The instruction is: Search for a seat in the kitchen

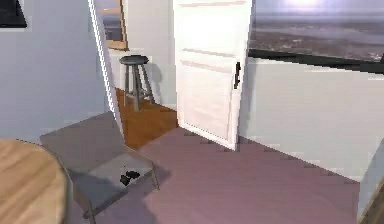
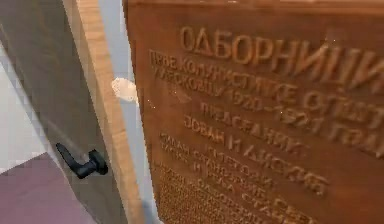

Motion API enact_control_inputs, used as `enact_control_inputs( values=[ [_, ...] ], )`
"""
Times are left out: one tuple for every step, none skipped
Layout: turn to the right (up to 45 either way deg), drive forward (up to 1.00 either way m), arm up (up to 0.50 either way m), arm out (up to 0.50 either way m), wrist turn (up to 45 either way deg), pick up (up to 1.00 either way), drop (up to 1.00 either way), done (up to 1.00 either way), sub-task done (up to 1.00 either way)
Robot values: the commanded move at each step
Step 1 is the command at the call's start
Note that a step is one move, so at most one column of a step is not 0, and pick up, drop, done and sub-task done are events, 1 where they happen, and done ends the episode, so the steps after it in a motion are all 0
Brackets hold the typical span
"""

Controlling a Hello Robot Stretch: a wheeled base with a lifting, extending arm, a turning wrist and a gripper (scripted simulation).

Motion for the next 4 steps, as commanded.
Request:
enact_control_inputs(
  values=[
    [0.0, 1.0, 0.0, 0.0, 0.0, 0.0, 0.0, 0.0, 0.0],
    [-6.0, 0.0, 0.0, 0.0, 0.0, 0.0, 0.0, 0.0, 0.0],
    [0.0, 0.3, 0.0, 0.0, 0.0, 0.0, 0.0, 0.0, 0.0],
    [45.0, 0.0, 0.0, 0.0, 0.0, 0.0, 0.0, 0.0, 0.0]
  ],
)
